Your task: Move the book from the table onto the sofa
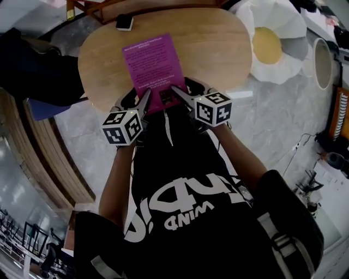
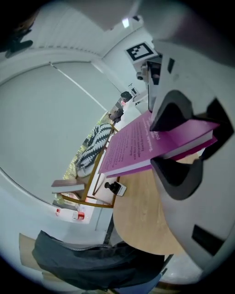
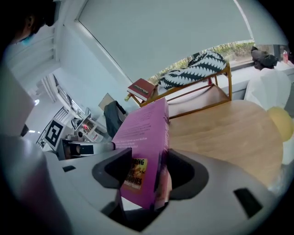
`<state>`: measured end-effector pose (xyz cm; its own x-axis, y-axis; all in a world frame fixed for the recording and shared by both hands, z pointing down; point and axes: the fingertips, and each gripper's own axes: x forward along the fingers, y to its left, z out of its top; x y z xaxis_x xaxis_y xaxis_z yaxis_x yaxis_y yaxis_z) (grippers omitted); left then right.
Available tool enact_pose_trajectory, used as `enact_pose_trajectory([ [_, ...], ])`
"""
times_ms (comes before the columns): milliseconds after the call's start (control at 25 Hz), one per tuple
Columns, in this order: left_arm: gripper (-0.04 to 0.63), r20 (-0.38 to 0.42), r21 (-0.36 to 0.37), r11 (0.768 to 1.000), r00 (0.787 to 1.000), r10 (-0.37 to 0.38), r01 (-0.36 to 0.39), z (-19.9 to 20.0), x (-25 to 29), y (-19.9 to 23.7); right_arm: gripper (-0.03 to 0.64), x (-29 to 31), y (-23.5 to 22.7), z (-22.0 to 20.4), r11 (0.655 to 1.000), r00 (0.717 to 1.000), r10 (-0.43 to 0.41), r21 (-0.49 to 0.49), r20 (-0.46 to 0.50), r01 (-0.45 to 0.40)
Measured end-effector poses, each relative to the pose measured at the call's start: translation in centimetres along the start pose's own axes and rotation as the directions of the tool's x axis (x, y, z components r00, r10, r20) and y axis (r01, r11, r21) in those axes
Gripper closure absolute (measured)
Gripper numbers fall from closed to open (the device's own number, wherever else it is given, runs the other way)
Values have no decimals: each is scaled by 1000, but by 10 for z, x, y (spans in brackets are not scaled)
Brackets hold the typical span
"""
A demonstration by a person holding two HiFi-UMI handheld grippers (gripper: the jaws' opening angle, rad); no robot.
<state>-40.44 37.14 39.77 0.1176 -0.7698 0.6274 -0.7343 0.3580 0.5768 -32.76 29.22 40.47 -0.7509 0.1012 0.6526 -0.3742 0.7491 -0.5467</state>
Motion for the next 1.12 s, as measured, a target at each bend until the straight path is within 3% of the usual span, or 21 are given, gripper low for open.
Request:
enact_pose_trajectory([
  [80,413,8,38,999,1000,-3,3,8,-17,-11,377,-14,15,4,1000,1000,8,-8,20,-8],
  [400,413,47,75,996,997,-60,56,27,-52,-49,378,-65,45,18,999,991,-30,20,127,28],
  [760,413,-22,188,967,986,-168,169,20,-39,-94,379,-113,30,2,986,959,-144,111,242,120],
  [960,413,-95,217,944,968,-233,249,8,-20,-129,380,-150,10,-11,963,923,-238,197,302,183],
  [1120,413,-178,278,899,938,-299,339,0,3,-172,380,-189,-13,-25,924,870,-337,305,361,232],
])
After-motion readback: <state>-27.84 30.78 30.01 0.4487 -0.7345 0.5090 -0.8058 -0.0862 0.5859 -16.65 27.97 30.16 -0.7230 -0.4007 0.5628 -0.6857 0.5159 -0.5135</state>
